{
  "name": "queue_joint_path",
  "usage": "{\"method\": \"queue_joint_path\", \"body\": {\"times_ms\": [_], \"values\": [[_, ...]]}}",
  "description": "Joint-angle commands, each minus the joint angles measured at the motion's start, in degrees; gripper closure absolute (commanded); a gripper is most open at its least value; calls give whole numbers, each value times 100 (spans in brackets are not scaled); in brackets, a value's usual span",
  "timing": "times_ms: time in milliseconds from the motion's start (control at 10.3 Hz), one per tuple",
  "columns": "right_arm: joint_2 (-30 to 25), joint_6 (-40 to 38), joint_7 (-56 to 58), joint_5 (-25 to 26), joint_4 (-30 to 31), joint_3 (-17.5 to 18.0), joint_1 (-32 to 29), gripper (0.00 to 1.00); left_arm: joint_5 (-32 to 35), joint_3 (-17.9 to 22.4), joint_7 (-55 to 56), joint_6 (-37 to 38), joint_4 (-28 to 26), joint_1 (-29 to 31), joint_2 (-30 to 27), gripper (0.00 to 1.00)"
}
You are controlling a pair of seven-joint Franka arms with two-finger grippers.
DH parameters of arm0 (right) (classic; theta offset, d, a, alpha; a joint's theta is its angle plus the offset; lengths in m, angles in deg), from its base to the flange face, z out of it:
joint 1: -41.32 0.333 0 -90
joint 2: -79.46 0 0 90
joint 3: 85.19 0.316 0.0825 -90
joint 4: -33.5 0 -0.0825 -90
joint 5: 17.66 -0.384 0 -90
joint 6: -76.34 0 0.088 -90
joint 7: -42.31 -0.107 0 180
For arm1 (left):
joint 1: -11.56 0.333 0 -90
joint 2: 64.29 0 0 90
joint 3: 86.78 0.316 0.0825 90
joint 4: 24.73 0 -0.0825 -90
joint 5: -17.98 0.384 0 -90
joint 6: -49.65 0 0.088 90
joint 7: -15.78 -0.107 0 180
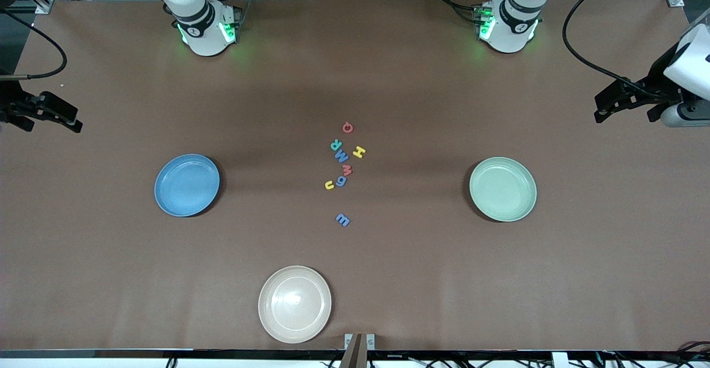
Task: Sort upper and lower case letters into plates
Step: 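Move the left gripper to the letters while the right gripper nears the blue plate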
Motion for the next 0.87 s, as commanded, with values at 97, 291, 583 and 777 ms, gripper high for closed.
{"method": "queue_joint_path", "body": {"times_ms": [97,291,583,777], "values": [[-88,-43,-92,0,25,35,-22,0,59,-23,3,122,112,3,34,0],[-88,-52,-92,0,25,35,-31,0,50,-58,11,104,103,-76,252,0],[-79,-60,-84,8,34,35,-31,0,50,-365,186,-325,-72,-365,587,0],[-26,-52,-92,0,16,44,-5,0,137,-585,755,-921,-553,-926,763,0]]}}
